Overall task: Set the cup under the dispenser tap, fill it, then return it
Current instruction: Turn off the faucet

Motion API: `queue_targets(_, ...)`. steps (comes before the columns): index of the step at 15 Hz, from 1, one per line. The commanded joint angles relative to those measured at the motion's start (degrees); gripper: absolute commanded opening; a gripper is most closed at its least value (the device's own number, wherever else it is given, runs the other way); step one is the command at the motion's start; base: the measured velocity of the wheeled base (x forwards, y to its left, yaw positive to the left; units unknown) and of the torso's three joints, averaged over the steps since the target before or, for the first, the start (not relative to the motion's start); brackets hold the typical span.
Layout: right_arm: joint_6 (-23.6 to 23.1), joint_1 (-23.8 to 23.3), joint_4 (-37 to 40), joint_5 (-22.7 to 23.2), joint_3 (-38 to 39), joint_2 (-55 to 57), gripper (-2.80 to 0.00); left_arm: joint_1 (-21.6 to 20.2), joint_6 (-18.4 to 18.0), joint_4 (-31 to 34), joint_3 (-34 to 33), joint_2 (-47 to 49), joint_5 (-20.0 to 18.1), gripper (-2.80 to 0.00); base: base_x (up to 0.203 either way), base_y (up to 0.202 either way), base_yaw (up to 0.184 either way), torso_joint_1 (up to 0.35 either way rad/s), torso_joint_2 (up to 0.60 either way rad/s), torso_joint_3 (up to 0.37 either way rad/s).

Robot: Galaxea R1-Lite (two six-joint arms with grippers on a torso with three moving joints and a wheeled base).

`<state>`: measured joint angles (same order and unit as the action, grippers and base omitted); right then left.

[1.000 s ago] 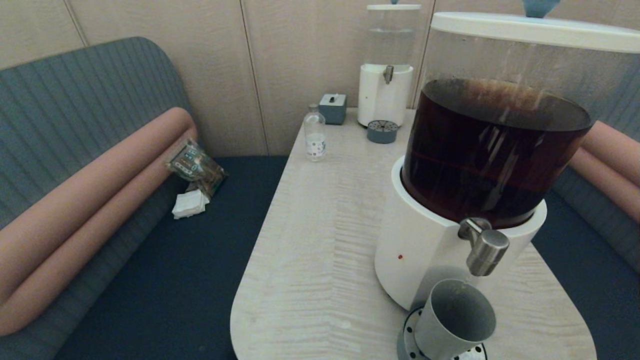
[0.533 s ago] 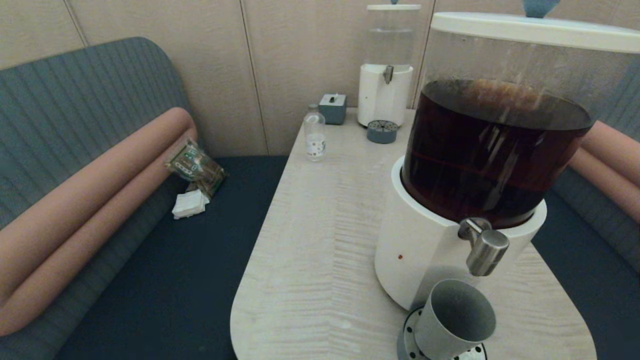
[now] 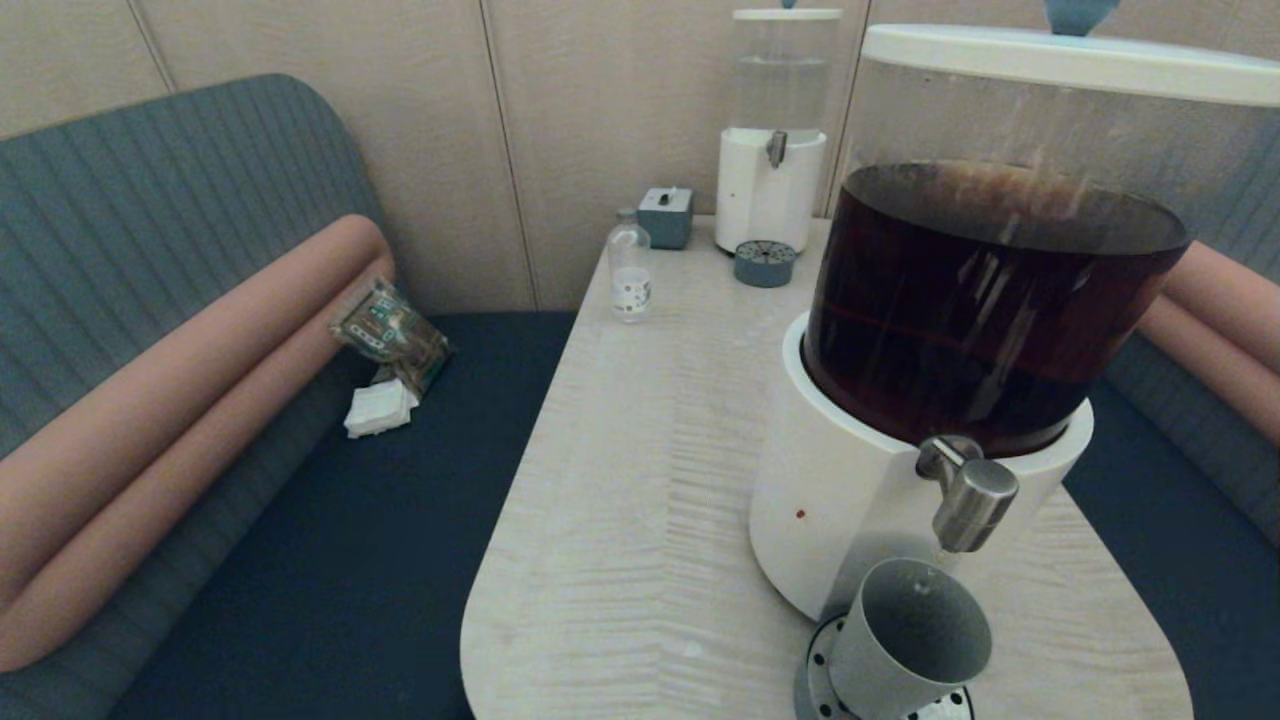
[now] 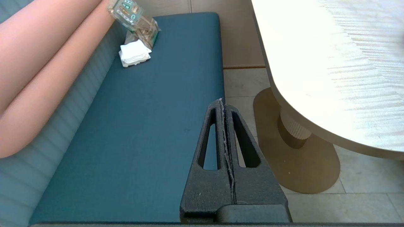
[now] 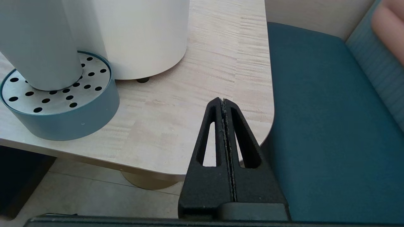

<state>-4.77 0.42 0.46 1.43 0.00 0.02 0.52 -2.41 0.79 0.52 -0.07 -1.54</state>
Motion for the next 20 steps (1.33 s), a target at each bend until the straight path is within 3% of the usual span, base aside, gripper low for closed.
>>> queue_targets(1,0.11,0.02,-0.11,-0.1,0.53,-0.46,-2.8,0.0,0.04,0.0,0.0,0.07,-0.05,-2.8,0.0,0.0,0.0,0.0,0.0,0.0)
queue_targets(15,0.11,0.02,-0.11,-0.02,0.53,-0.46,-2.8,0.0,-0.63,0.74,0.27,0.16,0.47,-2.8,0.0,0.0,0.0,0.0,0.0,0.0)
queue_targets(17,0.11,0.04,-0.11,-0.02,0.53,-0.46,-2.8,0.0,-0.72,1.18,3.98,0.29,-0.38,-2.8,0.0,0.0,0.0,0.0,0.0,0.0)
queue_targets(20,0.11,0.02,-0.11,-0.02,0.53,-0.46,-2.8,0.03,-0.51,6.92,20.49,5.65,-4.94,-2.8,0.0,0.0,0.0,0.0,0.0,0.0)
